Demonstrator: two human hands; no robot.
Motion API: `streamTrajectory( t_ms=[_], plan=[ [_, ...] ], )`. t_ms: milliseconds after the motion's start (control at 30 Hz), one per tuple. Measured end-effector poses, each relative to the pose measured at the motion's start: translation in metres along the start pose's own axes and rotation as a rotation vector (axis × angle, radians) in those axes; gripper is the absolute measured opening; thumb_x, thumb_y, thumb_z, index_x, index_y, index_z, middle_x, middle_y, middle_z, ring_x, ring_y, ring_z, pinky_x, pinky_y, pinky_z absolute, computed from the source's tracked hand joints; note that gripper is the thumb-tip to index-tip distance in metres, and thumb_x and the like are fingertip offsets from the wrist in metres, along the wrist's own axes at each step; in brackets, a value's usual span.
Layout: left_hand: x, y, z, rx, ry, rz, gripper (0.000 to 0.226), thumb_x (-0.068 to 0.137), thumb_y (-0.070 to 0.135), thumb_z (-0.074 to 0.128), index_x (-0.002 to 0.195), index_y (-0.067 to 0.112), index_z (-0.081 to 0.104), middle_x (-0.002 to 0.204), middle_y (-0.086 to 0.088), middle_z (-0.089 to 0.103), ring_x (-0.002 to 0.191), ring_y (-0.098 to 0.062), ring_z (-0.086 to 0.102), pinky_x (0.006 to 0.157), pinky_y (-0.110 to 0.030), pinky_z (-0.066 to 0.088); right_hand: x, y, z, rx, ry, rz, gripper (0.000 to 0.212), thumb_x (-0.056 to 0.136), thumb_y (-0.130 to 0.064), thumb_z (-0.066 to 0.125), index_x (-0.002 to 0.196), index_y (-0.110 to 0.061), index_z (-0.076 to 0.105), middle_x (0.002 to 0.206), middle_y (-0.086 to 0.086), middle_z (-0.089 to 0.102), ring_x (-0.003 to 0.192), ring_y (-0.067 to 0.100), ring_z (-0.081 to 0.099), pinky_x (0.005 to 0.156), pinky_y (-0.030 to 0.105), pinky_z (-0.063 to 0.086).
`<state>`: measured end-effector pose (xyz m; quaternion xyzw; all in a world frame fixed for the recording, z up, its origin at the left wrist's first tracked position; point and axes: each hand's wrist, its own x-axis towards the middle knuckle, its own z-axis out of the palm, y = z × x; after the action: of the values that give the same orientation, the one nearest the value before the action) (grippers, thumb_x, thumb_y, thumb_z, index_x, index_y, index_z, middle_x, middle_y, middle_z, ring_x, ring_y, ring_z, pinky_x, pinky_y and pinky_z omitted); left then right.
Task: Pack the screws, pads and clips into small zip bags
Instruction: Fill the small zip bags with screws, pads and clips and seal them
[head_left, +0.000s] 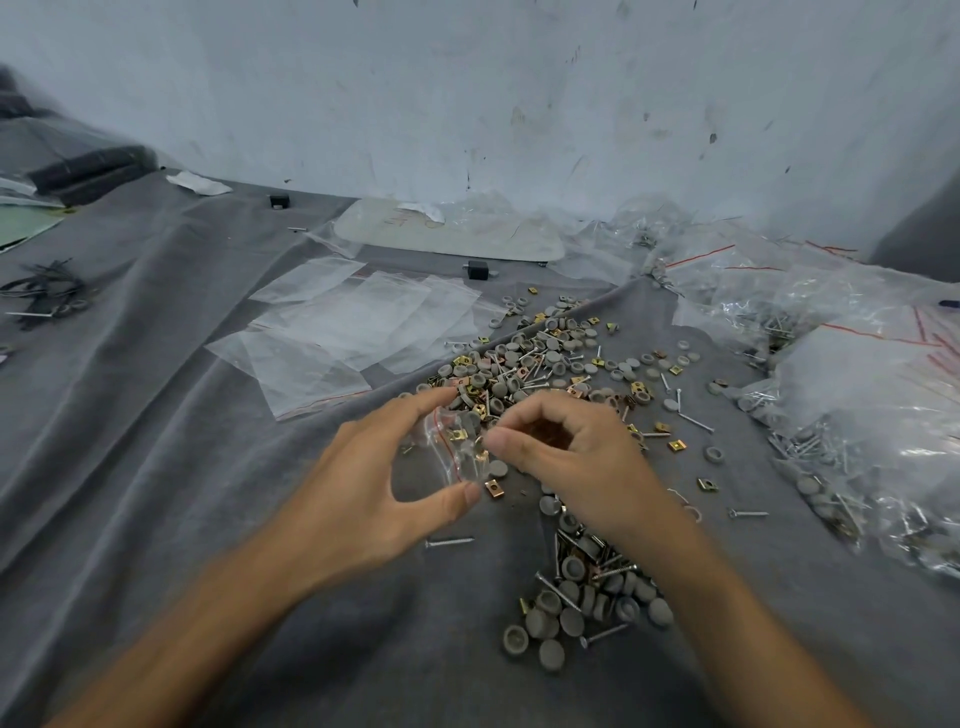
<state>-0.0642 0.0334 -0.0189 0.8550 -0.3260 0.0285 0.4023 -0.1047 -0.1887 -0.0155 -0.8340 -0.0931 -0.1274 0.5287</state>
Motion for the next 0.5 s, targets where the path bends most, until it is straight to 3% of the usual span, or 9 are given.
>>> streamTrajectory(
  t_ms=[200, 333, 500],
  plan=[
    [-0.001, -0.001, 0.0, -0.005, 0.002, -0.003, 0.085, 0.07, 0.076, 0.064, 0.147, 0.049, 0.038, 0.148, 0.03, 0.044, 0.139, 0.003, 0.038, 0.116, -0.039, 0.038, -0.001, 0.01, -0.004, -0.24, 0.039, 0.056, 0.007, 0.097, -0.032, 0.066, 0.097, -0.033, 0.073, 0.089, -0.016, 0.066, 0.083, 0.002, 0.06, 0.071, 0.019, 0.043],
    [-0.001, -0.001, 0.0, -0.005, 0.008, 0.004, 0.083, 0.07, 0.076, 0.064, 0.145, 0.052, 0.038, 0.147, 0.031, 0.044, 0.138, 0.005, 0.039, 0.115, -0.037, 0.038, -0.003, 0.013, -0.003, -0.62, -0.197, 0.118, 0.015, 0.093, -0.041, 0.068, 0.107, -0.038, 0.071, 0.104, -0.016, 0.055, 0.106, 0.007, 0.048, 0.088, 0.031, 0.043],
    [-0.001, -0.002, 0.001, -0.004, 0.009, -0.006, 0.082, 0.07, 0.074, 0.065, 0.144, 0.054, 0.037, 0.146, 0.032, 0.045, 0.138, 0.002, 0.04, 0.115, -0.04, 0.039, -0.004, 0.014, 0.005, -0.74, -0.244, 0.067, 0.021, 0.094, -0.043, 0.066, 0.114, -0.038, 0.069, 0.101, -0.018, 0.046, 0.104, 0.009, 0.037, 0.084, 0.029, 0.029]
  ],
)
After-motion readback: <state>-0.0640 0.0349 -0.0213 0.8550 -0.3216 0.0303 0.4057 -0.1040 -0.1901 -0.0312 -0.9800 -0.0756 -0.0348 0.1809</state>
